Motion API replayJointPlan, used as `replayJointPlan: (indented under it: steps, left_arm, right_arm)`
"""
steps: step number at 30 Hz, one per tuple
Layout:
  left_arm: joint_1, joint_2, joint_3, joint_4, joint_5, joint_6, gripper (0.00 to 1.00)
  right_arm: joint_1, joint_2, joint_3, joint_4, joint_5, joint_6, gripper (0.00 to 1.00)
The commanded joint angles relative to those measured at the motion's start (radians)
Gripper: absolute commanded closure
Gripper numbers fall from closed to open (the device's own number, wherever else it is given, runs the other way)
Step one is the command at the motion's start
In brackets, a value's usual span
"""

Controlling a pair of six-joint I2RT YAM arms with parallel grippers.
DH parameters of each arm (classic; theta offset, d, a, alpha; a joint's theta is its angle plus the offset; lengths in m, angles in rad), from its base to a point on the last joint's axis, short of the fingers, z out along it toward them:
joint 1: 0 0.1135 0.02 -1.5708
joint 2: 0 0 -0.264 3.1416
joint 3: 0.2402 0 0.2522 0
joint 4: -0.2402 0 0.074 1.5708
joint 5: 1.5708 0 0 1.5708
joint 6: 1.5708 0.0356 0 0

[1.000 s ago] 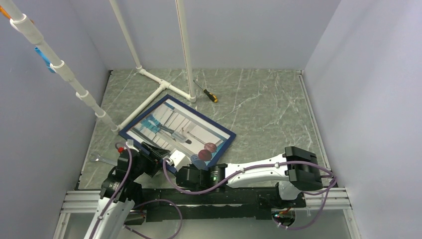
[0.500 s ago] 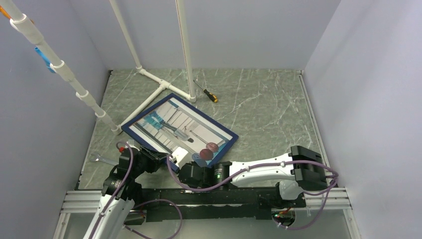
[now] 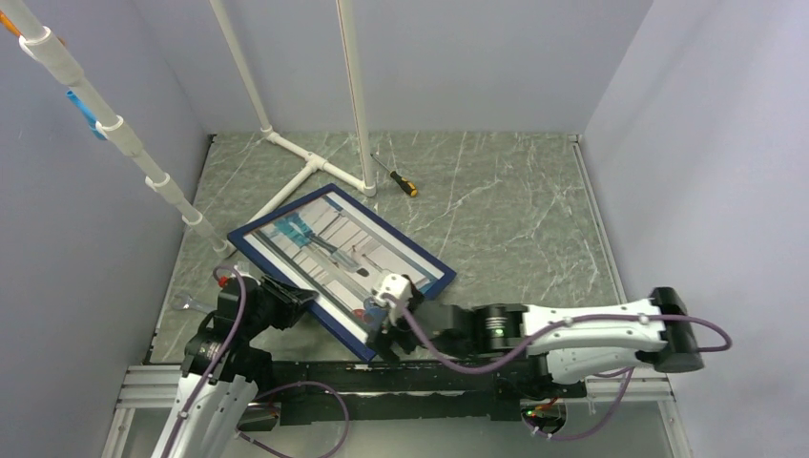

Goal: Take the photo out of the frame

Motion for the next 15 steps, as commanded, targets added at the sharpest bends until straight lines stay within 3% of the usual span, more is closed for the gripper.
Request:
replayJointPlan:
  steps: [1,8,15]
  left_arm:
    - [-0.002,-0.001,0.111,-0.011,0.008,0.02,1.0]
    - [-0.003,0.023,0.206,-0.064,-0.016,0.024,1.0]
    - [-0.002,0.043,0.272,-0.093,-0.018,0.032,1.0]
  right_arm:
    - [0.02,-0.214,-0.172,0.115,-0.035,-0.194,0.1]
    - [0.151,-0.318,-0.354,0.358,0.105,-0.419,0.09]
    - [0.296,-0.105,-0.374,0.643,0.462,-0.607,0.11]
